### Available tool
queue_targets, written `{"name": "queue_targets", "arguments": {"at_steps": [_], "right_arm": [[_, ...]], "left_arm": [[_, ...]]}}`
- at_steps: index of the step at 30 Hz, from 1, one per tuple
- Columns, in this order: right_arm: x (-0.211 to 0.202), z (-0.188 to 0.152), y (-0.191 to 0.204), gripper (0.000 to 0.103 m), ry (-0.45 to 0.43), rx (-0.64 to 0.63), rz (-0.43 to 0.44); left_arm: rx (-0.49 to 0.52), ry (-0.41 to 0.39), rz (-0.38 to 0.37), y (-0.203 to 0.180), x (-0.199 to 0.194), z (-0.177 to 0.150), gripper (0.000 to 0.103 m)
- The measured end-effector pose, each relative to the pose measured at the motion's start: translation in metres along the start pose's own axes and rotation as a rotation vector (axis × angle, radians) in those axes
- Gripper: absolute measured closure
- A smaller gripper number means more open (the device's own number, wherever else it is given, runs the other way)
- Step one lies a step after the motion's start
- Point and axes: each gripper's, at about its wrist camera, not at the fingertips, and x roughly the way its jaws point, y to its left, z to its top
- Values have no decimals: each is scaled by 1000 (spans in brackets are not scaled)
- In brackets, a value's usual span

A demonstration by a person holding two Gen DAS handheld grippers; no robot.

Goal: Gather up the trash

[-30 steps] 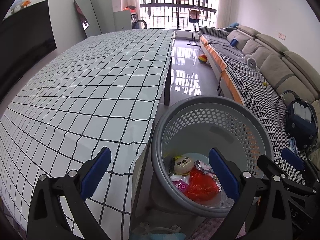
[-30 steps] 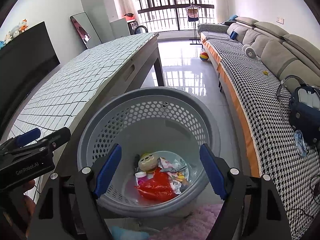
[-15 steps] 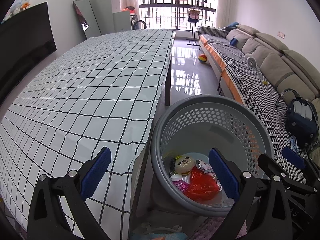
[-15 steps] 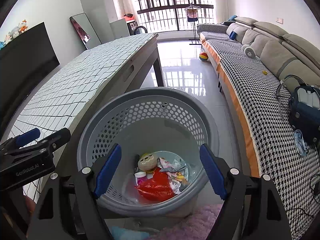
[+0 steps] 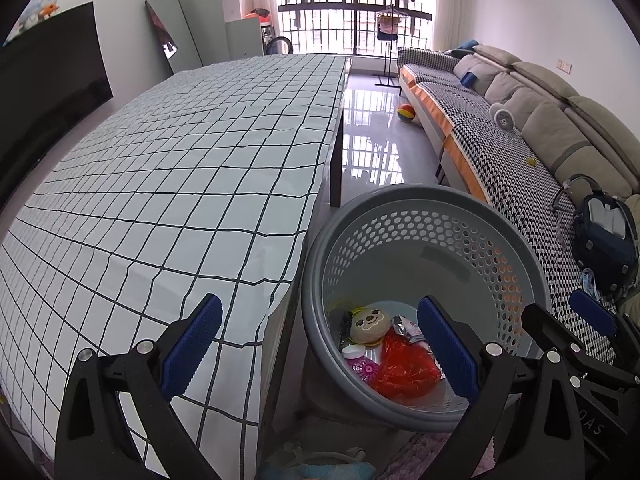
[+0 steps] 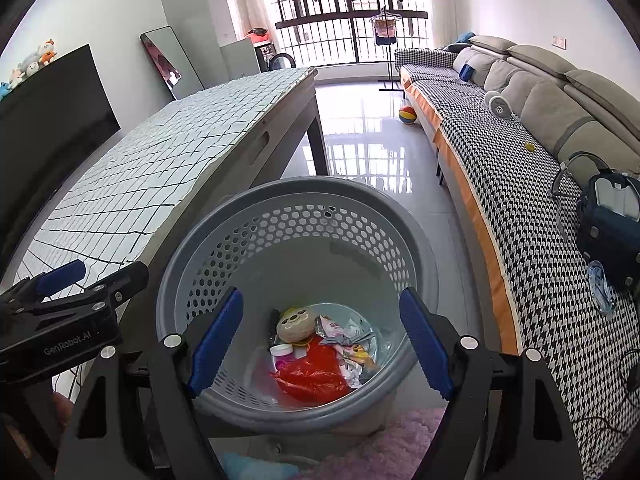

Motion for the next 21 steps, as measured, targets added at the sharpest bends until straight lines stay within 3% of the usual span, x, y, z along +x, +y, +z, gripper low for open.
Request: {"name": "queue_targets", "arguments": {"at_steps": [21], "right_arm": [[-3, -1, 2, 26, -4, -1, 5]], "left_arm": [[0, 9, -1, 2, 2, 0, 7]]}}
